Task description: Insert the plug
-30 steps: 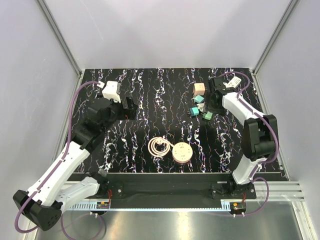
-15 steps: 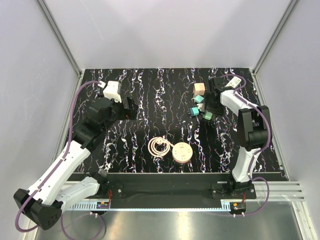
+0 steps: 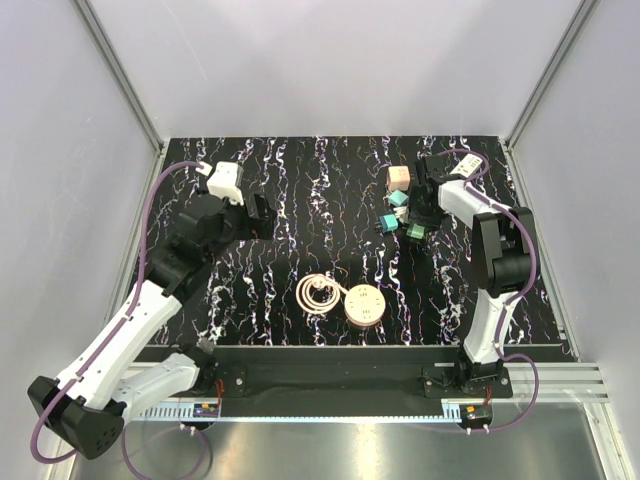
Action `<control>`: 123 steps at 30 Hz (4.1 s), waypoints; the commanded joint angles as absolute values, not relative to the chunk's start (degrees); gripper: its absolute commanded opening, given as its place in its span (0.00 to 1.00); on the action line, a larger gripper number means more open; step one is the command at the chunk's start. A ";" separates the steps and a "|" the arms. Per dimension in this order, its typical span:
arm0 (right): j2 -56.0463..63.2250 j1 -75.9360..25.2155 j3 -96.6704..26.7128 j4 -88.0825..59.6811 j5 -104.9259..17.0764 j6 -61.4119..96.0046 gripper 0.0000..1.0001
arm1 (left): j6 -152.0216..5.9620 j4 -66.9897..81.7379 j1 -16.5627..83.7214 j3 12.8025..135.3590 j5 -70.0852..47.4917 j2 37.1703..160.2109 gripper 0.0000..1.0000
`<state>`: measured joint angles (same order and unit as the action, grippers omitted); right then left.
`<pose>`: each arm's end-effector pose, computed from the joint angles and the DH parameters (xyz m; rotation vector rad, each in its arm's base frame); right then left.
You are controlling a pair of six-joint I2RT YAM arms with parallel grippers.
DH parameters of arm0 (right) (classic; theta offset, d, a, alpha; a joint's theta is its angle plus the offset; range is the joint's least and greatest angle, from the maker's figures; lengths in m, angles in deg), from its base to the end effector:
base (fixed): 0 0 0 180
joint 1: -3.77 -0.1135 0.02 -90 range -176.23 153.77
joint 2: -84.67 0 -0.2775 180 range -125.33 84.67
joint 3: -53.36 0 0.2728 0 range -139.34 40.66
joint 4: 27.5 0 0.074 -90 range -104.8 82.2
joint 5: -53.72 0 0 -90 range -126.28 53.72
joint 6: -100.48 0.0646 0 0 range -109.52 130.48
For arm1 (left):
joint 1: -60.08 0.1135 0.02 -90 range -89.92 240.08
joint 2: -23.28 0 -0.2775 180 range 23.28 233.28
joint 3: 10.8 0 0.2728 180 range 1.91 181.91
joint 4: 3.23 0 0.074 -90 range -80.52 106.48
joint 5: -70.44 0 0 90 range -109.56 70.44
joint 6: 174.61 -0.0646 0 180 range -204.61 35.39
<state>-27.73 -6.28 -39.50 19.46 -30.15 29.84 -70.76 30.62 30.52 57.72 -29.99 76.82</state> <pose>0.4324 0.0696 0.1521 0.2508 2.7069 0.0027 0.2222 -0.1126 0.3627 0.1372 1.9042 -0.3422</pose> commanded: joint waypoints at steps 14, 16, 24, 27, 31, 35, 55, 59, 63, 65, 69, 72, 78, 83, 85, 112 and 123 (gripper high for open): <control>-16.51 -8.36 -29.05 15.18 -40.41 32.36 0.44 | -69.58 28.73 30.72 58.25 -28.52 77.60 0.99; -14.92 -11.33 -25.80 14.39 -41.29 32.72 0.44 | -69.49 28.73 30.72 58.25 -28.44 77.86 0.99; -6.39 -21.45 -21.84 13.25 -39.45 33.42 0.43 | -66.69 29.60 30.72 60.00 -21.33 81.37 0.98; -2.88 -23.39 -22.01 11.49 -40.06 31.76 0.43 | -63.44 30.22 31.07 63.15 -11.76 85.41 0.95; 3.09 -26.29 -21.22 8.50 -39.98 30.35 0.42 | -56.69 30.75 33.44 67.65 4.30 92.35 0.88; 8.90 -29.10 -16.93 3.06 -39.45 29.20 0.42 | -50.61 27.68 36.87 69.23 13.47 97.19 0.85; 18.84 -34.99 -11.02 -8.47 -40.68 30.87 0.43 | -40.66 12.20 32.66 68.88 25.97 111.00 0.76; 18.31 -35.34 -11.46 -8.56 -41.12 31.05 0.43 | -43.12 12.20 31.69 68.18 25.00 111.44 0.75; 17.96 -35.70 -11.29 -8.82 -40.85 31.49 0.43 | -44.27 12.20 30.46 68.97 25.09 113.11 0.72; 18.05 -35.87 -11.11 -9.08 -40.68 31.75 0.43 | -44.36 12.20 29.85 68.97 25.18 113.72 0.69; 18.40 -36.05 -10.94 -9.17 -40.50 31.84 0.43 | -44.18 12.20 29.32 68.80 25.88 115.56 0.59; 18.31 -36.13 -10.76 -9.08 -40.24 32.19 0.44 | -44.18 11.85 28.97 68.71 27.28 115.83 0.49; 18.57 -36.05 -10.67 -8.82 -41.99 33.33 0.69 | -41.20 8.09 28.79 67.83 32.02 115.83 0.00; 21.56 -36.05 -10.76 -5.58 -45.77 33.16 0.87 | -40.14 3.51 28.96 65.55 36.86 113.65 0.00; 23.93 -36.05 -10.76 -3.91 -46.82 33.68 0.88 | -41.01 2.28 29.05 64.23 39.84 112.24 0.00; 32.99 -35.78 -9.53 -9.33 -69.77 42.30 0.57 | -30.38 -27.08 28.70 54.30 51.81 98.87 0.00; 34.92 -35.78 -5.49 -16.22 -66.65 44.84 0.00 | -23.53 -36.32 28.70 52.36 53.04 101.41 0.21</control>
